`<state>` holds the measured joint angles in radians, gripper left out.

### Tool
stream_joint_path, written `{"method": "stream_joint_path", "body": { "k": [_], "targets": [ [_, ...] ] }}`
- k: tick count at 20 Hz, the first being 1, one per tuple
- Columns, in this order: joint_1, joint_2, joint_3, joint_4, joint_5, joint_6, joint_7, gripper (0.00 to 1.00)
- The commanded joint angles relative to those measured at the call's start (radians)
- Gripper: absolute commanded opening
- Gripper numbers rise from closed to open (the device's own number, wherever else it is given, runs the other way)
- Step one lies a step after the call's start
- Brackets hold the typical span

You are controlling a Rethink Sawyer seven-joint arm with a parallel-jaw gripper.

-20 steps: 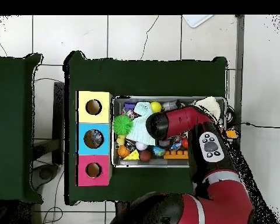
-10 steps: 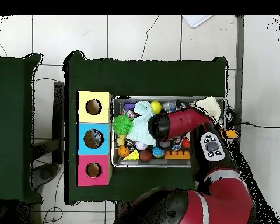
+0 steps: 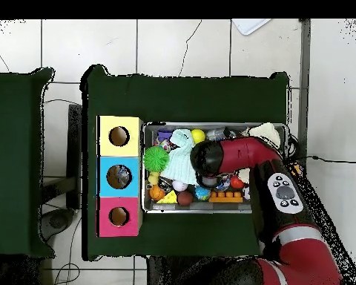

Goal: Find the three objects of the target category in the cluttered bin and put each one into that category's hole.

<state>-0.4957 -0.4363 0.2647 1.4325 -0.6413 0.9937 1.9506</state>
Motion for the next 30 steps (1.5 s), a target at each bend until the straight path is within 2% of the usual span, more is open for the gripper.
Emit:
{"method": "stream_joint_path", "body": {
  "k": [1, 5, 8, 12, 17, 24, 30],
  "targets": [
    [-0.016, -0.019, 0.071, 0.079, -0.006, 0.055, -0.253, 1.00],
    [-0.008, 0.064, 0.012, 0.032, -0.117, 0.013, -0.255, 1.00],
    [0.015, 0.157, -0.032, -0.042, -0.215, -0.021, -0.219, 1.00],
    [0.024, 0.224, -0.049, -0.107, -0.281, -0.029, -0.191, 1.00],
    [0.020, 0.226, -0.032, -0.110, -0.277, -0.008, -0.189, 1.00],
    [0.009, 0.238, 0.009, -0.136, -0.228, 0.014, -0.199, 1.00],
    [0.013, 0.238, 0.011, -0.142, -0.236, 0.011, -0.206, 1.00]
  ]
}}
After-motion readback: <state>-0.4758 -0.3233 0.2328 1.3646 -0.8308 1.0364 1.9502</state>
